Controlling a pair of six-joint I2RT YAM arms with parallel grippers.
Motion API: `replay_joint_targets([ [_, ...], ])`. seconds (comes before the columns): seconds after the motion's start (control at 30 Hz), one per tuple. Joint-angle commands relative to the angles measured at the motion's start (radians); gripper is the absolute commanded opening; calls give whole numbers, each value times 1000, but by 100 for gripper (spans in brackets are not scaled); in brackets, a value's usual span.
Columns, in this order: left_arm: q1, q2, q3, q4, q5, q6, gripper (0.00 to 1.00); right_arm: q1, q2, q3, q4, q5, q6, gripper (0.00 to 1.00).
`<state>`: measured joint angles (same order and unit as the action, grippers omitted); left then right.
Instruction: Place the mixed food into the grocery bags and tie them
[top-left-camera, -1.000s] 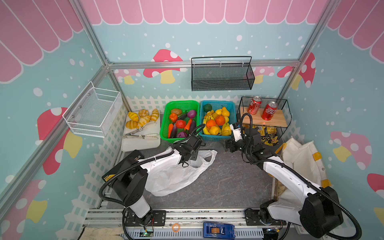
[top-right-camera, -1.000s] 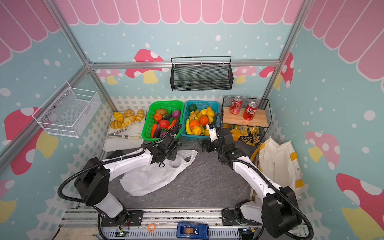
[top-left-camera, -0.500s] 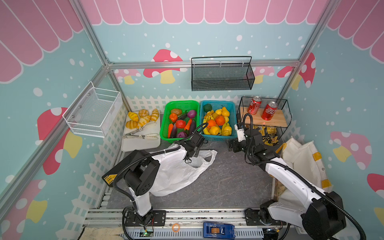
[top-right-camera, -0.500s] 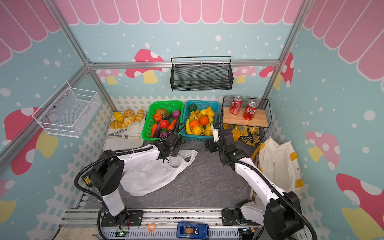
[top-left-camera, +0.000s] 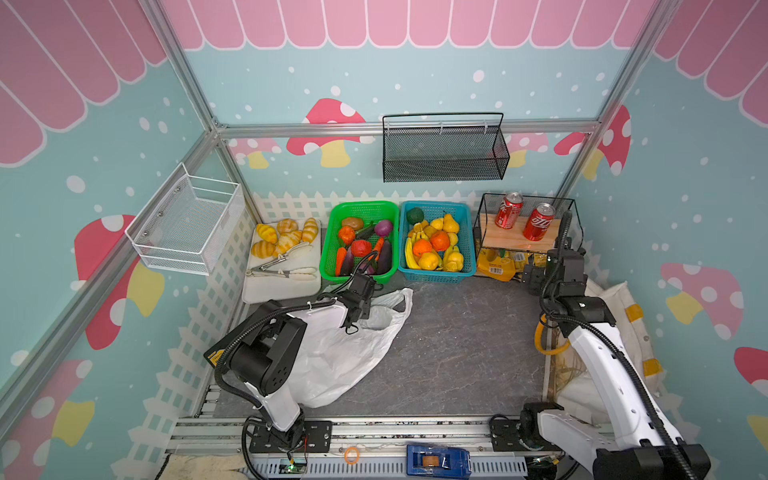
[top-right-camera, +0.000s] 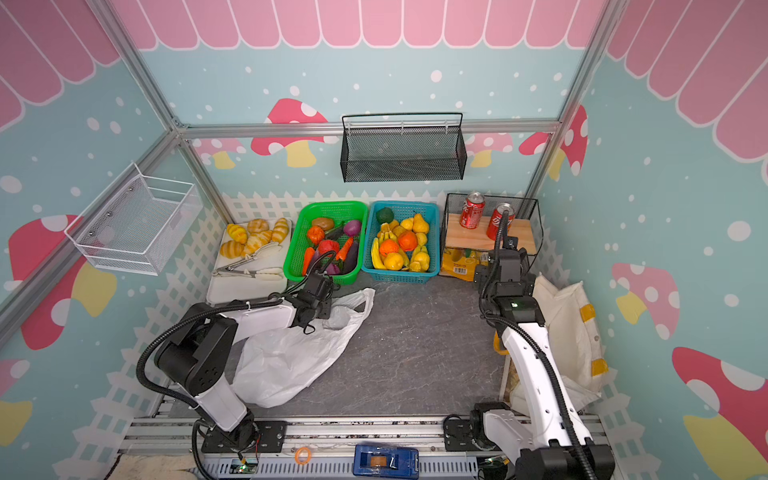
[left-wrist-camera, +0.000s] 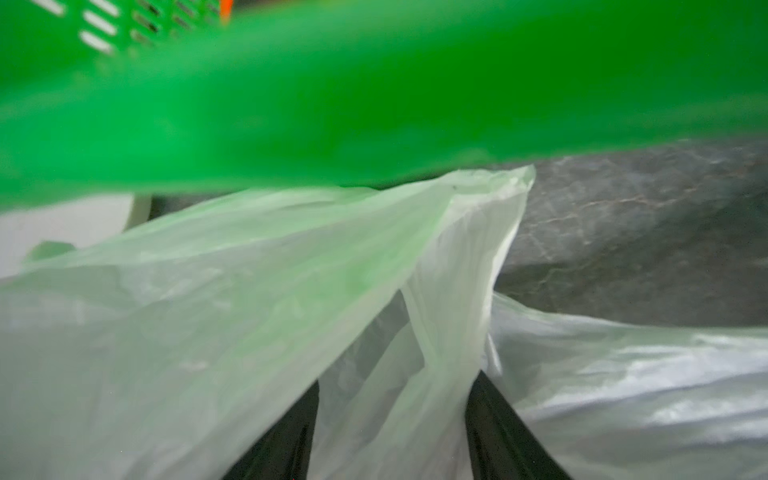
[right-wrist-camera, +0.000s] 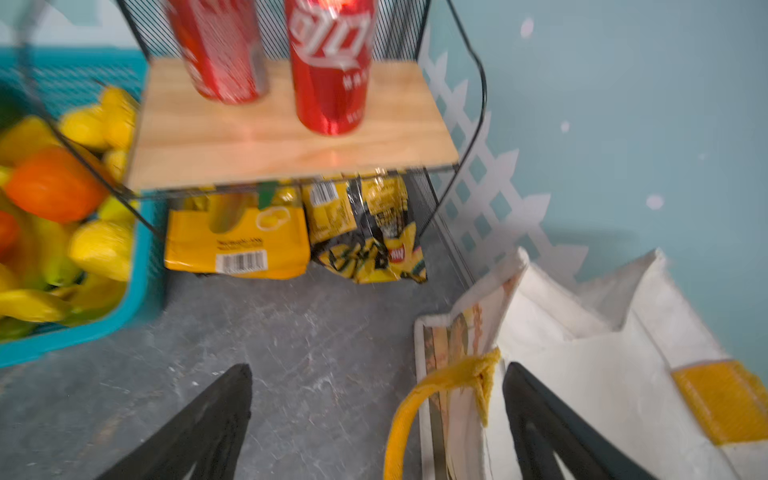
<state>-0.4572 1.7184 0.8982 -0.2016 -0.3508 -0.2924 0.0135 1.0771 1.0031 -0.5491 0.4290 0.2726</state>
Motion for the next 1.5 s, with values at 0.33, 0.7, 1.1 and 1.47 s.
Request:
replay_joint_targets([
  [0.33,40,-227,-9,106,208,-123,73,-41,21,-90,-44,122,55,86],
  [0.7,14,-388,-31,129,471,-299,74,-28,-94,-109,-39,-163,98,0],
  [1.1,15,-398,21,94,572,-348,75,336,-95,-34,-99,-399,288,0],
  [1.47,15,-471,38,14,479,-317,76,597,65,26,213,-430,394,0],
])
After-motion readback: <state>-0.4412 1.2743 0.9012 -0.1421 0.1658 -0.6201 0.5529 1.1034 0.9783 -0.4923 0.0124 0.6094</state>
